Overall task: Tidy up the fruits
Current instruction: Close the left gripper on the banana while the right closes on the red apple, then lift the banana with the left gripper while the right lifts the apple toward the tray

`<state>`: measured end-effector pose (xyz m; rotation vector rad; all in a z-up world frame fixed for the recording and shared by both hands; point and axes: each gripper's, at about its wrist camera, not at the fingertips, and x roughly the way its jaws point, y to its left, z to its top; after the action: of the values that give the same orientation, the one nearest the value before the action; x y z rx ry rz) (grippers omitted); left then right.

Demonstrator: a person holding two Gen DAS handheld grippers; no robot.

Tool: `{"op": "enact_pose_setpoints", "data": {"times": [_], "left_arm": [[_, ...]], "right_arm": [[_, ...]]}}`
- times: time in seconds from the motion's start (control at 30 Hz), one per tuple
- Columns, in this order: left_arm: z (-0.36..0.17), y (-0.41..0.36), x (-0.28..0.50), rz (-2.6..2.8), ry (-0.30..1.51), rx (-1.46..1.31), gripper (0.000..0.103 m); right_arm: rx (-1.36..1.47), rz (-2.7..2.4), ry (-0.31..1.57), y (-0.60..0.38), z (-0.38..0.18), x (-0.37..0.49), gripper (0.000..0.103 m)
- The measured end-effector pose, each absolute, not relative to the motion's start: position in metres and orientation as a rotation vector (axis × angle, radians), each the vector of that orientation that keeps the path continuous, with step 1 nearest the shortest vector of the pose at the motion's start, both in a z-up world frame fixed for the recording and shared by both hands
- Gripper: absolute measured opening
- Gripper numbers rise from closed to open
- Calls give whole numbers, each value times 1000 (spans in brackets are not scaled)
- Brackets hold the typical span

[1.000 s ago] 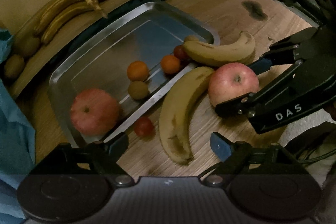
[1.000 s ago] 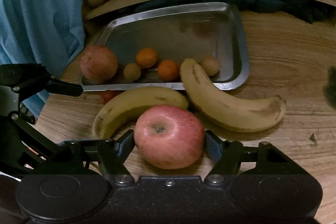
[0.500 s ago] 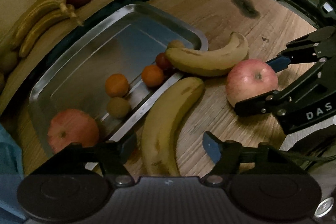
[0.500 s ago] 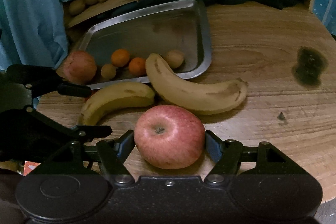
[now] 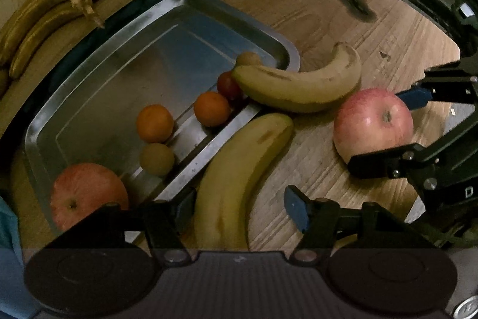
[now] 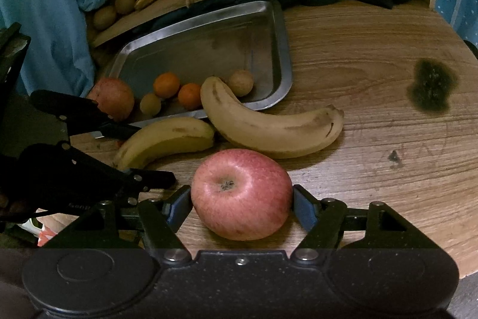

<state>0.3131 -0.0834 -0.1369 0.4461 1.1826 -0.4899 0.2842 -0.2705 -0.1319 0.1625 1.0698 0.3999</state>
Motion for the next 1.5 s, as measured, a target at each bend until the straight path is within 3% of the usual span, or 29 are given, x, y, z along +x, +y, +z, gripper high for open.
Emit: {"op": "enact_pose_setpoints", "data": {"times": [0.23,0.53,0.87,1.23,1.5], "left_arm": [[-135,-81,320,-449,1186,431,54],[-137,-81,323,-458,1177,406,60],[-133,-79,318,-443,1196,414,44],[-134,-79,318,-463,1194,399,50],[-133,-78,317,-448,1181,401,42]], "right_arm": [[157,393,1072,-269,-131,284,74],[102,390,1067,-260,-132,282,80],[46,363,1056,-253,-132,279,76],[25,348,1048,-252,-133,277,74],[21,331,1044,-248,-132,275,72]]}}
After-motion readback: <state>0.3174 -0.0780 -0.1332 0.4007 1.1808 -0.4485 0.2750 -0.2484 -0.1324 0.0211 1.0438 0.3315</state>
